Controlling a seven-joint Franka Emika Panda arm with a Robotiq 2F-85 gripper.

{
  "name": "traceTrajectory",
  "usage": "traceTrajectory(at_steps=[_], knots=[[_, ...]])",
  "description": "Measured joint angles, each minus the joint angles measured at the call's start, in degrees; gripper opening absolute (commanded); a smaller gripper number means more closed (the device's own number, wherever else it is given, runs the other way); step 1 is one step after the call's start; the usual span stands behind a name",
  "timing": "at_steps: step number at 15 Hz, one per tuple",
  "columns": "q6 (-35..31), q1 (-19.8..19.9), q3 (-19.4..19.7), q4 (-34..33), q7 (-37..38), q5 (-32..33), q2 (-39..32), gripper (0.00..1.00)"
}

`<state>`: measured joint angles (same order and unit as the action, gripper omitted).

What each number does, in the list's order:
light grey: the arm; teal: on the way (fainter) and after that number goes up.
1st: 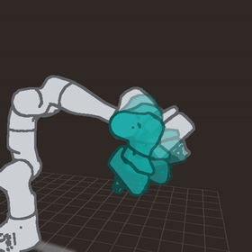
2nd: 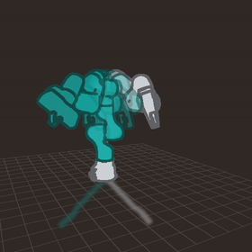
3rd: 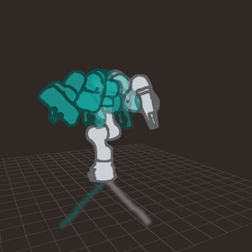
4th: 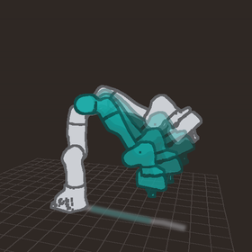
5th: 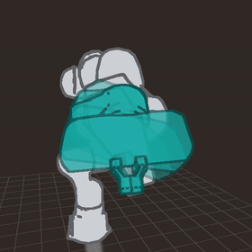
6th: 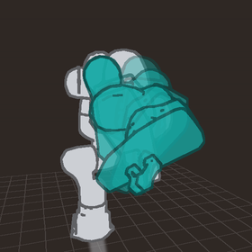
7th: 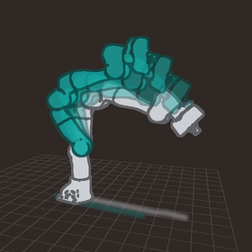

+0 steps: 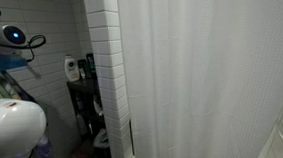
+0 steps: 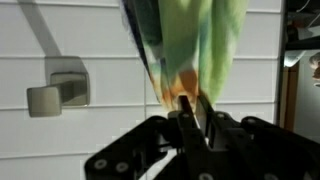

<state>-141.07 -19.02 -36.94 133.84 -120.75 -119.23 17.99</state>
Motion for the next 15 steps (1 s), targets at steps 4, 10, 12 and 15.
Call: traceTrajectory(at_steps=[4,10,12,15], knots=[[3.4,-0.3,4.5,2.9,6.9,0.0,7.4,0.03],[8.0,-0.4,6.8,5.4,15.5,3.3,11.7,0.50],[11.3,-0.6,7.1,6.2,20.9,7.7,11.5,0.62],[12.8,0.4,7.7,6.1,27.0,14.6,10.6,0.82]])
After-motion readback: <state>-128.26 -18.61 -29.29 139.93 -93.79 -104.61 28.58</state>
